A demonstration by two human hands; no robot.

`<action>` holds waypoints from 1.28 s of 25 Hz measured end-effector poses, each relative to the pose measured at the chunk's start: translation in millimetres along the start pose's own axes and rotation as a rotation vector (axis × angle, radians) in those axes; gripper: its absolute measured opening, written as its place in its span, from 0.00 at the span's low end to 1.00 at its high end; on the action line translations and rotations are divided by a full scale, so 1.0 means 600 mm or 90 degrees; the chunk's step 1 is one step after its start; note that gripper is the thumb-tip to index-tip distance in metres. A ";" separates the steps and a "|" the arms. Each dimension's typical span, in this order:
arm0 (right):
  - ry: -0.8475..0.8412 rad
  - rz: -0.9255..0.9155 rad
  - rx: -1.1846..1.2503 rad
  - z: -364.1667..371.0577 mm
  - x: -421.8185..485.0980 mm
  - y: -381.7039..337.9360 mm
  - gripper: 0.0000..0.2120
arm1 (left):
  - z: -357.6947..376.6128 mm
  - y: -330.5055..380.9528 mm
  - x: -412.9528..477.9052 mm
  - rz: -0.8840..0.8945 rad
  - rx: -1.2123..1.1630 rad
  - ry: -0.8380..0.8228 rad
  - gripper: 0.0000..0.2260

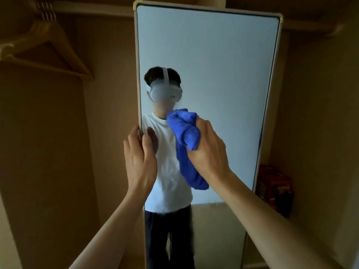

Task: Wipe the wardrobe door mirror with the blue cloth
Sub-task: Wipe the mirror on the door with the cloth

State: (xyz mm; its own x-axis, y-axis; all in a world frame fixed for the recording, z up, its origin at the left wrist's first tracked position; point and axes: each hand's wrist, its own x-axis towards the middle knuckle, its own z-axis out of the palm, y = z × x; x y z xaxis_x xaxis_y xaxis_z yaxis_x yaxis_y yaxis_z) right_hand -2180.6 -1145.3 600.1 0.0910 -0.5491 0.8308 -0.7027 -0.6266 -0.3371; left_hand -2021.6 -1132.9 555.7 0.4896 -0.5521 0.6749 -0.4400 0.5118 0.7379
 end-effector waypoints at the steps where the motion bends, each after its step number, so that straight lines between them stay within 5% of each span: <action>1: 0.012 0.032 0.023 -0.013 0.000 0.019 0.05 | 0.005 -0.002 -0.002 0.000 0.004 0.005 0.19; 3: 0.052 0.070 0.047 -0.043 -0.005 0.065 0.05 | 0.014 -0.006 -0.005 -0.003 0.010 0.009 0.20; 8: 0.132 0.123 -0.052 -0.114 -0.014 0.163 0.20 | 0.018 -0.013 -0.011 0.023 0.021 0.020 0.21; 22: 0.253 0.157 -0.117 -0.103 -0.021 0.165 0.15 | 0.010 -0.026 -0.017 0.002 -0.007 0.006 0.22; 27: 0.165 0.132 -0.040 -0.044 -0.013 0.079 0.18 | -0.019 -0.028 -0.015 -0.012 -0.106 -0.029 0.21; 32: 0.051 0.090 -0.070 -0.005 -0.018 0.006 0.05 | -0.041 -0.040 -0.006 -0.069 -0.186 -0.094 0.19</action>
State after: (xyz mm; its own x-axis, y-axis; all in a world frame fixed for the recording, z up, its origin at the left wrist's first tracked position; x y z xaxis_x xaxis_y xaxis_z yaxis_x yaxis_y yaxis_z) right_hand -2186.1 -1139.9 591.5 -0.0671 -0.5794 0.8123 -0.7776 -0.4797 -0.4064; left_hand -1994.1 -1127.0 535.6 0.3977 -0.6917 0.6028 -0.1466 0.6006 0.7860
